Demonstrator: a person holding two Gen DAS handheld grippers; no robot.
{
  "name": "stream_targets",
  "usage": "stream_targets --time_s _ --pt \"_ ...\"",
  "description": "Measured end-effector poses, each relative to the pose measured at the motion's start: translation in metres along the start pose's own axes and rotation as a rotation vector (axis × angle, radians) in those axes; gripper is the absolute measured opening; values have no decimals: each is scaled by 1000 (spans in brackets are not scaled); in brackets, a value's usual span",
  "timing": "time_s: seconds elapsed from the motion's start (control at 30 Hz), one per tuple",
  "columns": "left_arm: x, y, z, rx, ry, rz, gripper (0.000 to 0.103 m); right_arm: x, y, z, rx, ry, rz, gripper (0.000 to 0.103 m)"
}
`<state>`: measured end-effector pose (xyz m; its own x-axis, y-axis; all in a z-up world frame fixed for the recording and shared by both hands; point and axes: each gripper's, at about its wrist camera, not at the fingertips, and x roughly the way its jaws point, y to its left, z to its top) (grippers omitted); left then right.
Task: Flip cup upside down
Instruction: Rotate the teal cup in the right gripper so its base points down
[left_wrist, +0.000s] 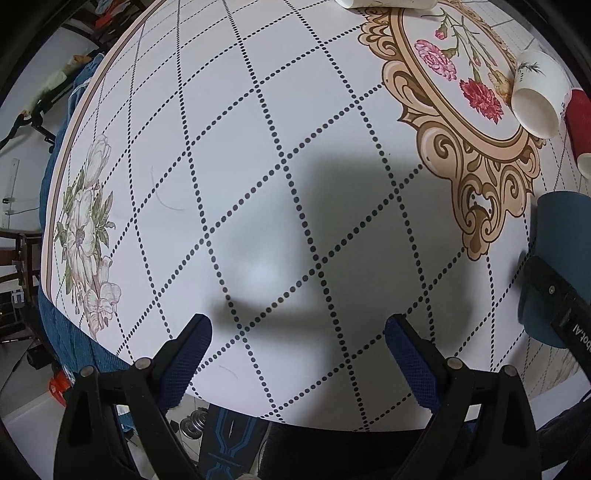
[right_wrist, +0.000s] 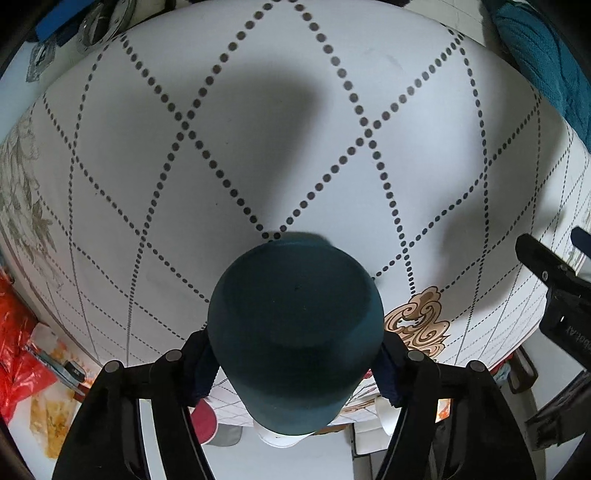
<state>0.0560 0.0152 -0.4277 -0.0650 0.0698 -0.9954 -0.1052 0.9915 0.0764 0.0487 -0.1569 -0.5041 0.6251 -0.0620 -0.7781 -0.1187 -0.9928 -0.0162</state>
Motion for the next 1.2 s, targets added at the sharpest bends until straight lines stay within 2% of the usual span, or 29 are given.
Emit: stream_targets --time_s 0.27,0.43,0.67,0.73,0.87,1.0,1.2 --pt "-6 3 -5 -1 -7 8 96 -1 -18 -1 133 -4 41 71" --pt "-12 10 -4 -11 -14 15 96 0 -41 -11 281 -16 135 71" --pt "-18 28 -7 -33 -22 23 96 12 -93 -44 658 -54 401 71" --pt "-19 33 -8 -39 -22 22 96 22 -108 -62 807 -63 513 71" --pt "-22 45 -5 -42 -23 19 96 45 -129 -94 1014 -68 692 71" --pt "-27 43 -1 -39 -31 18 96 73 -142 -127 1273 -59 917 71" --pt "-28 38 4 -24 -31 21 96 109 -146 -162 1523 -58 1194 71"
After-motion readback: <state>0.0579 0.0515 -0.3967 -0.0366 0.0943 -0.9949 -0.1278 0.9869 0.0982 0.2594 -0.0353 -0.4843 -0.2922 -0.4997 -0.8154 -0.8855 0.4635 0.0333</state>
